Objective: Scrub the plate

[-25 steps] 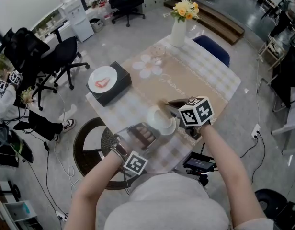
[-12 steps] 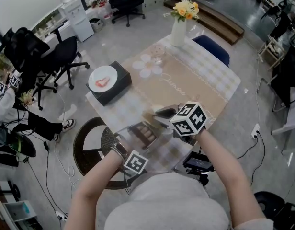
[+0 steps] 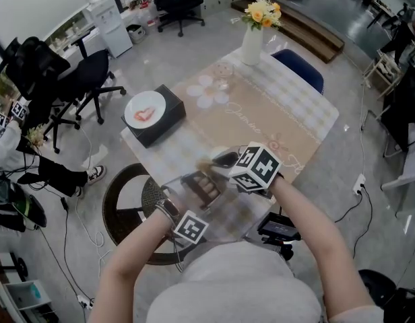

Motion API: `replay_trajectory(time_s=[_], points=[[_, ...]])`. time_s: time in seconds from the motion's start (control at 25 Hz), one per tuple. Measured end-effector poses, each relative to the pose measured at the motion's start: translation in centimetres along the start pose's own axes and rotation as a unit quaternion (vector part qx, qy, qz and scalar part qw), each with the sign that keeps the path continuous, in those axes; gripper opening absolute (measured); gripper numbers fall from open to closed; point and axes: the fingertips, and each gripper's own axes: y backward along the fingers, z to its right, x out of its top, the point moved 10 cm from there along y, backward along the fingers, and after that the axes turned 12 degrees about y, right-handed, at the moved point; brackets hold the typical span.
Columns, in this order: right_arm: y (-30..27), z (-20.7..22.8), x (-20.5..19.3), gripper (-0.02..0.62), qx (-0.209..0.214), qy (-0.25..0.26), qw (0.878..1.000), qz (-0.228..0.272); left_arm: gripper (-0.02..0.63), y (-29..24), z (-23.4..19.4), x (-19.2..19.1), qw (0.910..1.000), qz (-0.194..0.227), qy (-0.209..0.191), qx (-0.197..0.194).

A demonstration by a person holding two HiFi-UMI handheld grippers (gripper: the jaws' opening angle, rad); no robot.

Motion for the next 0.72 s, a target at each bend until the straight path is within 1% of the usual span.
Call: replay_trajectory(time_s=[0.28, 0.72], points=[[-0.6, 1.3, 0.4, 0.041, -0.011, -0.008, 1.0, 0.005, 0.017, 0.0, 0.0, 0.1, 1.0, 0.002, -0.007, 0.0], [-2.0, 4.1, 0.7, 0.041, -0.04, -0.046, 0.998, 0.015, 0.017, -0.2, 0.1, 0.2, 0.9999, 0.003, -0.014, -0.004]])
